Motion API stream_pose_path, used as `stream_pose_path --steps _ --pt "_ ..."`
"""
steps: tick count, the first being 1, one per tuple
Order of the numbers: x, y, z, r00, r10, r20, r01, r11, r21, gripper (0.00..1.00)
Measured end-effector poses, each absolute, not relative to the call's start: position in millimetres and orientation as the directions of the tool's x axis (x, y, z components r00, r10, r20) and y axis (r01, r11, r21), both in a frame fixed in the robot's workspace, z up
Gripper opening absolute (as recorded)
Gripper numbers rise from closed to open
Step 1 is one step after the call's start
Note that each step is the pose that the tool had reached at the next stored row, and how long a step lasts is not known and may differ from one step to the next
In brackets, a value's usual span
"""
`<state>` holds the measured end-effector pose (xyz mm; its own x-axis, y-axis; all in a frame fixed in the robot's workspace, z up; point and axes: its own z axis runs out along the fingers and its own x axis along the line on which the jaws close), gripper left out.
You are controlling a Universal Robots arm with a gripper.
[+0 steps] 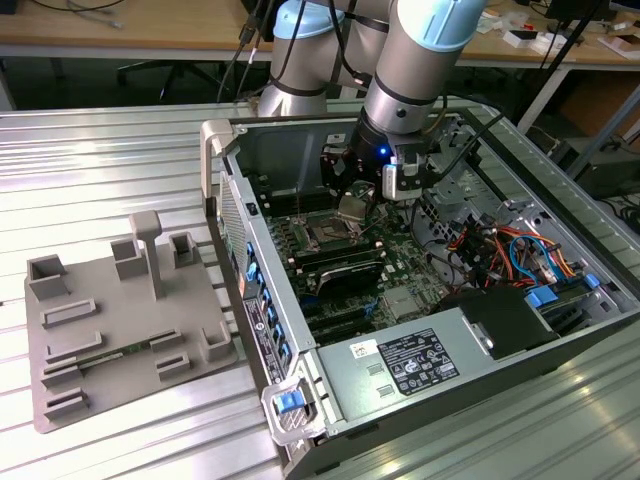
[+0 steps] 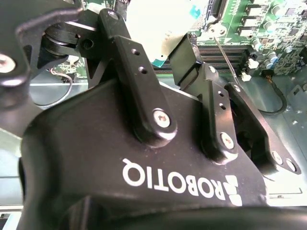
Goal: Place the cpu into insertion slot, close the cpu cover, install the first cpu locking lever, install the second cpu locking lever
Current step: 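Place the cpu into insertion slot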
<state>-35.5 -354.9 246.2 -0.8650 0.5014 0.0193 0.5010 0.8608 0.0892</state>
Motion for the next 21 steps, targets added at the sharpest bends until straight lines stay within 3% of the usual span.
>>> stream_pose_path --steps 21 --pt "-35.5 -354.9 245.8 -0.844 0.536 0.019 0.535 0.84 0.089 0.55"
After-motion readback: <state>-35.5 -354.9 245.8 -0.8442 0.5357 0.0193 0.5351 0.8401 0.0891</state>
